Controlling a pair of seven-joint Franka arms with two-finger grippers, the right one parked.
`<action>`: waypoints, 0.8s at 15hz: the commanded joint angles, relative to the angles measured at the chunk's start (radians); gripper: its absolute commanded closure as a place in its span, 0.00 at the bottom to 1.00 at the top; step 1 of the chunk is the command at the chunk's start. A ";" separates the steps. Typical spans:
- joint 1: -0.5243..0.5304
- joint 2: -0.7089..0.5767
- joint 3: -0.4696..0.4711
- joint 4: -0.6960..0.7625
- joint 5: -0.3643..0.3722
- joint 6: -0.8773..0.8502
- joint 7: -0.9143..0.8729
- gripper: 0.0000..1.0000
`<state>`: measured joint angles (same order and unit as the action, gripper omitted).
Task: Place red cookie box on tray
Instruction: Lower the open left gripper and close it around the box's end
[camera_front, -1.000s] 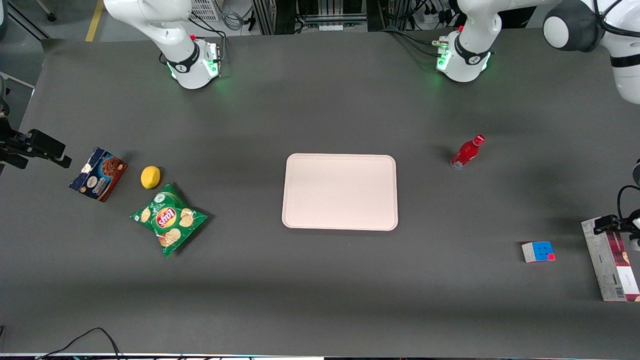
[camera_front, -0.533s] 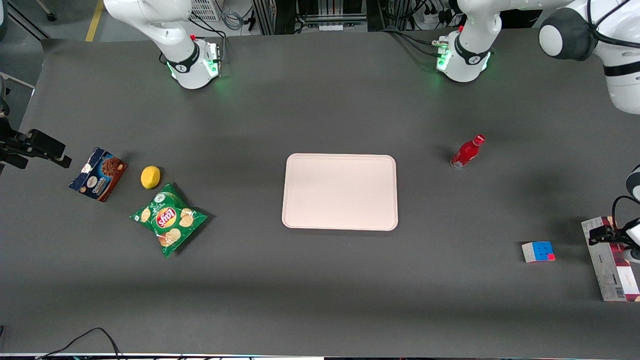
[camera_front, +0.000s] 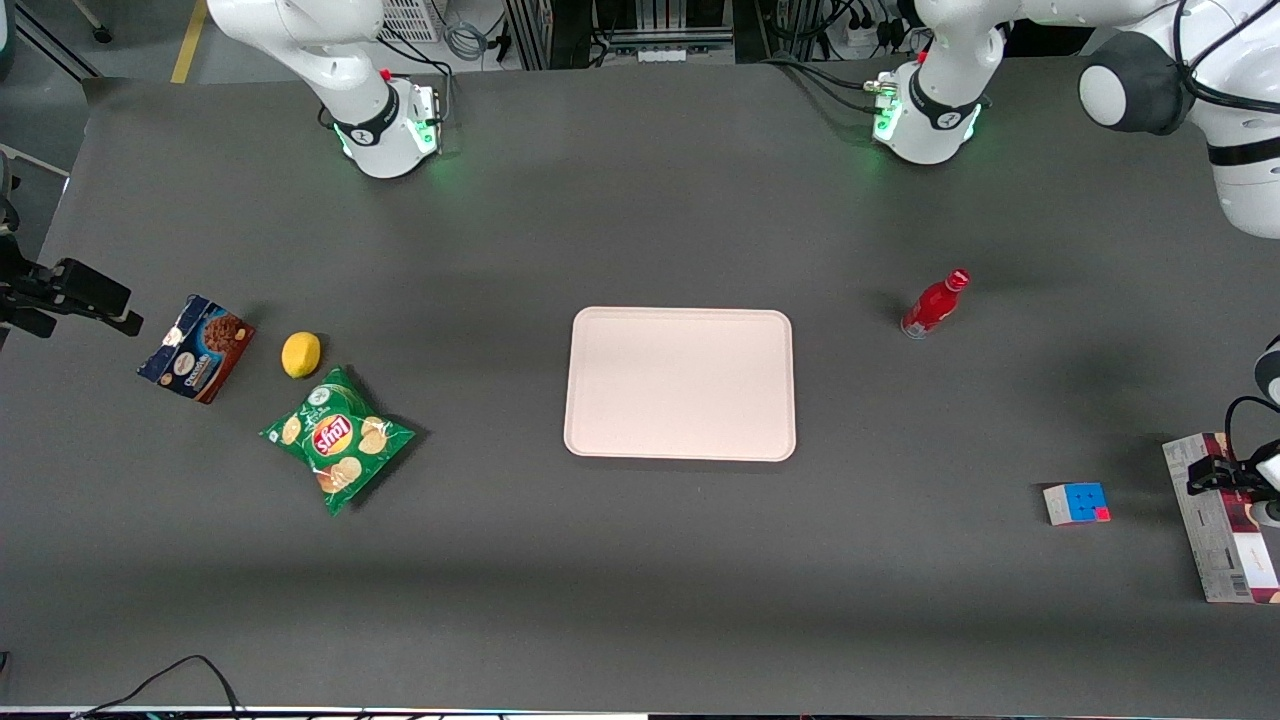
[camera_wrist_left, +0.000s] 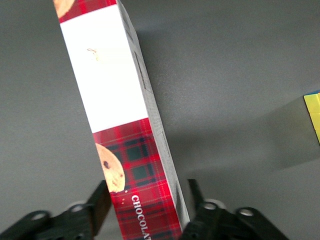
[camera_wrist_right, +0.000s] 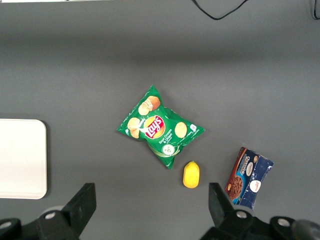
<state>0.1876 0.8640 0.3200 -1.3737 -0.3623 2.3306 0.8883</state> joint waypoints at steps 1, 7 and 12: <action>0.003 0.015 0.002 0.039 -0.018 -0.014 0.011 0.72; -0.005 0.003 0.001 0.042 -0.012 -0.040 0.012 0.97; -0.022 -0.060 0.004 0.062 0.003 -0.161 0.007 0.97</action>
<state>0.1793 0.8604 0.3166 -1.3209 -0.3636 2.2405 0.8883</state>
